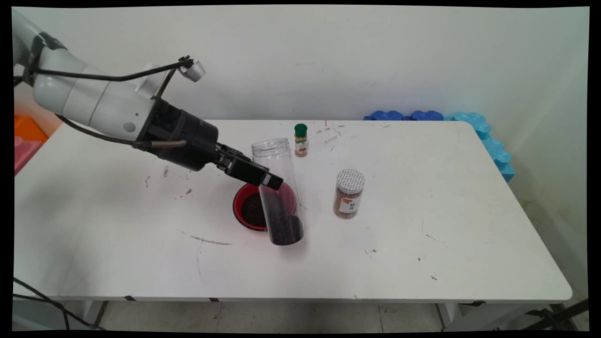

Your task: Pour the black seasoning powder in the red bowl

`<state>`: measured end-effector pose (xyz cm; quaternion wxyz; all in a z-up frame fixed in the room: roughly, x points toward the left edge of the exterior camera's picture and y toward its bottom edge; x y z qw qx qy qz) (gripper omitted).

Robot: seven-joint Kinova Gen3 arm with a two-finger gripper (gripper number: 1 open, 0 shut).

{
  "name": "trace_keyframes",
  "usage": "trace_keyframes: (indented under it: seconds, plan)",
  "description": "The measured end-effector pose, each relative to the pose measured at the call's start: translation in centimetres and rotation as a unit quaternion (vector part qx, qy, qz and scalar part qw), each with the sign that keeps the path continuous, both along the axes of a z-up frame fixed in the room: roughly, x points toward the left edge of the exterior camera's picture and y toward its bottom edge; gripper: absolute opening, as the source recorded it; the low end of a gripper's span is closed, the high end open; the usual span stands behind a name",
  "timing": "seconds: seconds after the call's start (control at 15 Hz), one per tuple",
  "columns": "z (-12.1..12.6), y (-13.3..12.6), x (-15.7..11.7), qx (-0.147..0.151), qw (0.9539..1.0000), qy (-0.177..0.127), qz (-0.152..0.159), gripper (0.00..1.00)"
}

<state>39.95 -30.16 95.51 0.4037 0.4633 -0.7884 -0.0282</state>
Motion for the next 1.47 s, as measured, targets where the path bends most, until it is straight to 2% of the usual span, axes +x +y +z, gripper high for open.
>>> trace_keyframes:
  seconds: [0.2,0.4,0.8,1.0,1.33,1.47]
  plan:
    - [-0.5,-0.2,0.3,0.028,0.9991,0.013,0.029,0.00]
    - [-1.0,-0.3,0.8,0.061,0.9956,0.028,0.066,0.00]
    - [-2.2,-0.8,1.6,0.115,0.9844,0.055,0.122,0.00]
    - [-2.8,-1.0,1.8,0.149,0.9744,0.075,0.151,0.00]
    - [-3.7,-1.3,2.0,0.213,0.9490,0.113,0.203,0.00]
    - [-3.9,-1.3,2.0,0.230,0.9413,0.124,0.214,0.00]
